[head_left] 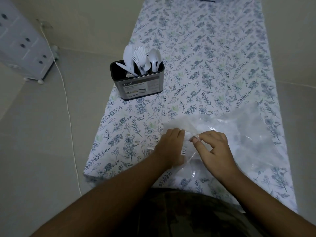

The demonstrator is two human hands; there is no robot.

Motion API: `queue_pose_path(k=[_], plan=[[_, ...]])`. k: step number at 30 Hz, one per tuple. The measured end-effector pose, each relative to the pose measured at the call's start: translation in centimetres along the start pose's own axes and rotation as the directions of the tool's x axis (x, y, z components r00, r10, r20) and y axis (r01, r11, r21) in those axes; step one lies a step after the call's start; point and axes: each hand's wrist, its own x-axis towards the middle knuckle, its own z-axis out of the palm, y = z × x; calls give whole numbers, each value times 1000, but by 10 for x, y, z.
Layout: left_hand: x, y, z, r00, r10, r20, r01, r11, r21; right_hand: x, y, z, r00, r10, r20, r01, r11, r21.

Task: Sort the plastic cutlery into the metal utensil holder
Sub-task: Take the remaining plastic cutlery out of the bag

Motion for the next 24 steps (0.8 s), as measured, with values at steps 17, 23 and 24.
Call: queue_pose_path(k=[17, 23, 24], plan=[[11, 2, -11, 985, -105, 139, 93, 991, 91, 4, -4, -14, 1000, 23, 2, -23, 1000, -18], [-9, -9, -30, 983, -142, 118, 137, 989, 50, 8, -8, -11, 999, 45, 11, -44, 999, -14], [-13, -12, -32, 982, -154, 107, 149, 988, 45, 9, -9, -11, 999, 50, 11, -50, 998, -24]])
